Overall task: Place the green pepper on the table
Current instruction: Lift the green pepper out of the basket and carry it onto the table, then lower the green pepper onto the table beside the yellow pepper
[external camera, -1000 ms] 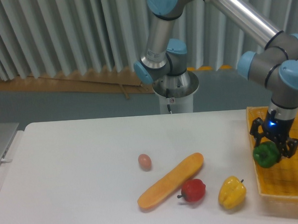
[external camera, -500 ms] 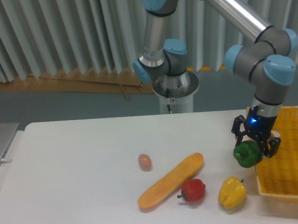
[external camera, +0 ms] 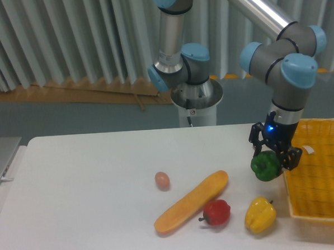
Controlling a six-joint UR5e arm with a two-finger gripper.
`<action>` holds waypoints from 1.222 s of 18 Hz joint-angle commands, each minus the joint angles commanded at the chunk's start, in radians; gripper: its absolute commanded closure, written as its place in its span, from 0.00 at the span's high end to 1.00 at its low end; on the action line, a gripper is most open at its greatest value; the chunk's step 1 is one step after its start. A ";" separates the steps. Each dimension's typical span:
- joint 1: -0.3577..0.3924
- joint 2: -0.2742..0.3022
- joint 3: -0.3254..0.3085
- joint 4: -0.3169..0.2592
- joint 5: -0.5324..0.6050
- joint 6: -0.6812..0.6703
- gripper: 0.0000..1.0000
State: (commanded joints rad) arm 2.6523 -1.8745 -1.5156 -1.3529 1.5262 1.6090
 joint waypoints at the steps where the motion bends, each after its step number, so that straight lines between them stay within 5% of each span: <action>1: -0.011 -0.002 -0.002 -0.003 0.018 0.029 0.40; 10: -0.055 -0.034 -0.012 0.015 0.062 0.016 0.41; 22: -0.071 -0.098 -0.031 0.129 0.091 0.011 0.41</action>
State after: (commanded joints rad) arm 2.5817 -1.9727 -1.5463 -1.2242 1.6168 1.6199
